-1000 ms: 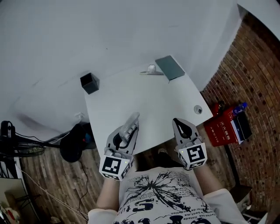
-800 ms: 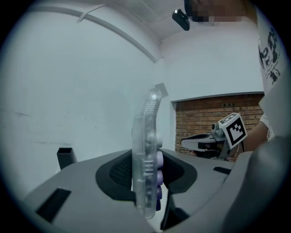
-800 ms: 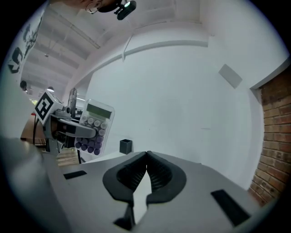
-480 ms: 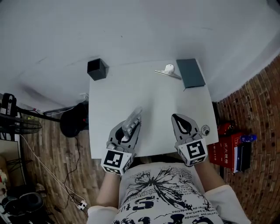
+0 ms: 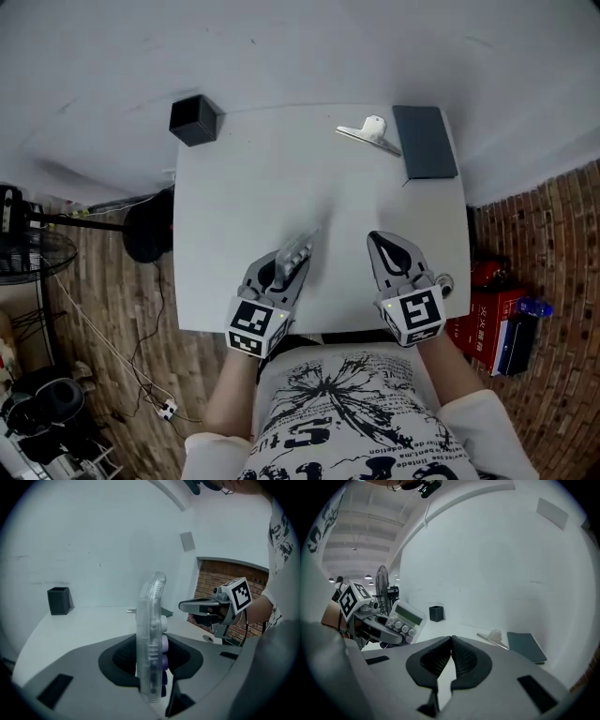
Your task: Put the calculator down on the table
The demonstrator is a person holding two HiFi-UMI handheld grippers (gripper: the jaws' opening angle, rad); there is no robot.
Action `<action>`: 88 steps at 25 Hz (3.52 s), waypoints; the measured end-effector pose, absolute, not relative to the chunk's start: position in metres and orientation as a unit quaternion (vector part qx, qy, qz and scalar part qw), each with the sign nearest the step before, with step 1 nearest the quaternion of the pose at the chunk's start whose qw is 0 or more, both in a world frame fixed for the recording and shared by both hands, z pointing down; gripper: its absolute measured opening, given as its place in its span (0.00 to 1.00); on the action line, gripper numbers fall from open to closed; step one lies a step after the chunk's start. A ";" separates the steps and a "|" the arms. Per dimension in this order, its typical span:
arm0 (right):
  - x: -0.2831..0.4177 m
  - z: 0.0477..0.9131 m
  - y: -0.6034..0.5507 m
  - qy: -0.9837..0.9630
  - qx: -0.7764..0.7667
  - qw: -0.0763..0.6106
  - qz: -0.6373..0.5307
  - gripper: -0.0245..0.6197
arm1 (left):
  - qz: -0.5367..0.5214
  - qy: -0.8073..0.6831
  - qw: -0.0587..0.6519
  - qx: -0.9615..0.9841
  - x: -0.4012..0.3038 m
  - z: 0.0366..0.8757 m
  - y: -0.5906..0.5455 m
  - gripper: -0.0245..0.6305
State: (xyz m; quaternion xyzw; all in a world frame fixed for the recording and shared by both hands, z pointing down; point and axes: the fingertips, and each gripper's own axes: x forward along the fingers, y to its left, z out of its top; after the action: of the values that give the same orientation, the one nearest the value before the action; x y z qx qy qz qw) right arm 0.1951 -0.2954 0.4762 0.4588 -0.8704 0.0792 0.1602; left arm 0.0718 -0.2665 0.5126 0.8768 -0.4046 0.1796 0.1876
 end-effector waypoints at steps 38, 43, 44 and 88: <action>0.202 0.530 -0.317 -0.872 0.437 0.179 0.124 0.06 | 0.195 -0.490 0.296 0.796 0.045 0.604 -0.304 0.40; 0.200 0.530 -0.318 -0.875 0.432 0.179 0.124 0.06 | 0.202 -0.501 0.295 0.788 0.036 0.608 -0.304 0.43; 0.200 0.530 -0.318 -0.875 0.432 0.178 0.124 0.06 | 0.204 -0.503 0.294 0.787 0.036 0.608 -0.304 0.44; 0.232 0.410 -0.237 -0.865 0.492 0.097 0.024 0.06 | 0.084 -0.478 0.042 0.873 0.053 0.381 -0.222 0.06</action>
State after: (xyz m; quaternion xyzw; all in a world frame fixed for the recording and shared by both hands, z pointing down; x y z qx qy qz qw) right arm 0.2317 -0.2368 0.4099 0.4916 -0.8650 0.0236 0.0973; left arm 0.0533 -0.2224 0.3807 0.8733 -0.4780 0.0843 0.0418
